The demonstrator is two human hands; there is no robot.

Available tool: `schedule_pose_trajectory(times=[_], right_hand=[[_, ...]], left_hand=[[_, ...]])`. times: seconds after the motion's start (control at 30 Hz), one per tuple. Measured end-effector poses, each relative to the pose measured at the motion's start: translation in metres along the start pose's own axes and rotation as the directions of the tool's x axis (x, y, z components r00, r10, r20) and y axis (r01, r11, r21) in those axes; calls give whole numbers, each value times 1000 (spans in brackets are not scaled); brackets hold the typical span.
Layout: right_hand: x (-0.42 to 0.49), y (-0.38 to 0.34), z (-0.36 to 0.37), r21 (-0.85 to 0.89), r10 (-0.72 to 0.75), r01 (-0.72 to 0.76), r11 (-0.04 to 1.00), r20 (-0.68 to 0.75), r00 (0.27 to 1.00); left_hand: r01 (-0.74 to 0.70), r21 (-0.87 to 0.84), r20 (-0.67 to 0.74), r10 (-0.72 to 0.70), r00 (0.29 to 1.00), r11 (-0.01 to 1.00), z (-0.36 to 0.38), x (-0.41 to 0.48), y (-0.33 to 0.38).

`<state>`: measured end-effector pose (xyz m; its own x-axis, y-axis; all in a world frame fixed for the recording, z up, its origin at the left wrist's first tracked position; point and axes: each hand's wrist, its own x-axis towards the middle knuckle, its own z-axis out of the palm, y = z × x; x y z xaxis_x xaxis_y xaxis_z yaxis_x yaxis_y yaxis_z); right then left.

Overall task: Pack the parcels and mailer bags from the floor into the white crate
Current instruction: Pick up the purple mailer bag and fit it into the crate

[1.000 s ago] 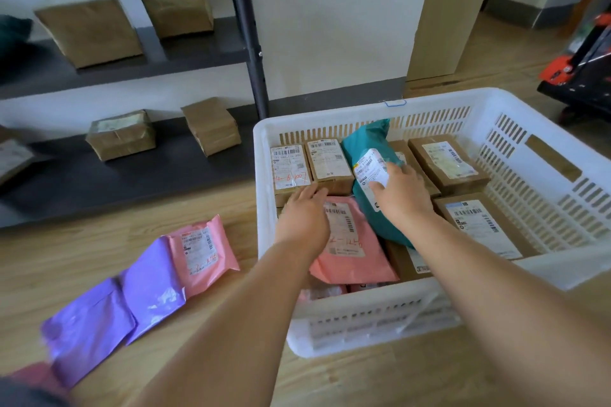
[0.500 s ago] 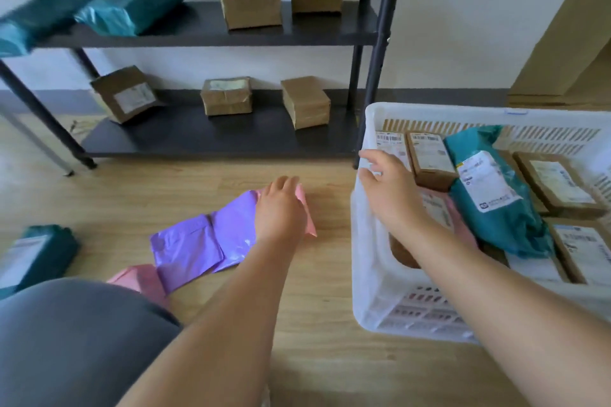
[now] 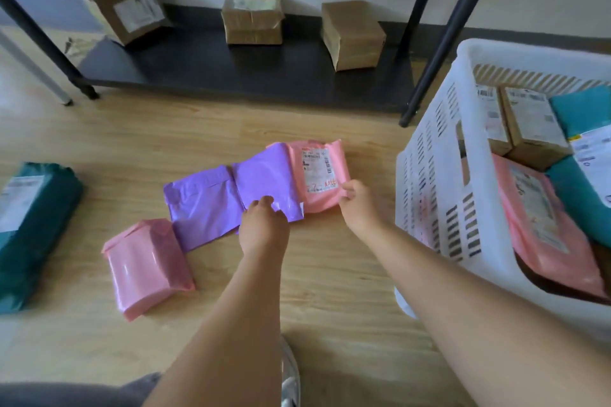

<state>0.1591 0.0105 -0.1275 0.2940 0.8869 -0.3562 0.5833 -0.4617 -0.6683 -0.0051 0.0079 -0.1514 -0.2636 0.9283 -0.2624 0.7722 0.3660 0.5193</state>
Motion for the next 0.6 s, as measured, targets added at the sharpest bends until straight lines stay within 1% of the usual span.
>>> schedule_pose_trajectory(times=[0.13,0.27,0.4,0.5,0.6], right_hand=[[11,14,15,-18,58,-58,998,-1,998],[19,21,29,-22,79,-79,997,17,997],[19,18,34,-45,52,-49,998,51,997],[17,19,31,-123,25,-18,992,61,998],[14,17,25,-144,13,-1,990,83,996]], left_hand=[[21,10,29,-21,999,1000,17,25,-4],[47,9,45,-47,998,999,33,36,3],[53,108,58,-59,997,993,50,38,13],[90,124,58,-98,994,988,57,44,13],[106,150,78,-119,990,983,56,51,14]])
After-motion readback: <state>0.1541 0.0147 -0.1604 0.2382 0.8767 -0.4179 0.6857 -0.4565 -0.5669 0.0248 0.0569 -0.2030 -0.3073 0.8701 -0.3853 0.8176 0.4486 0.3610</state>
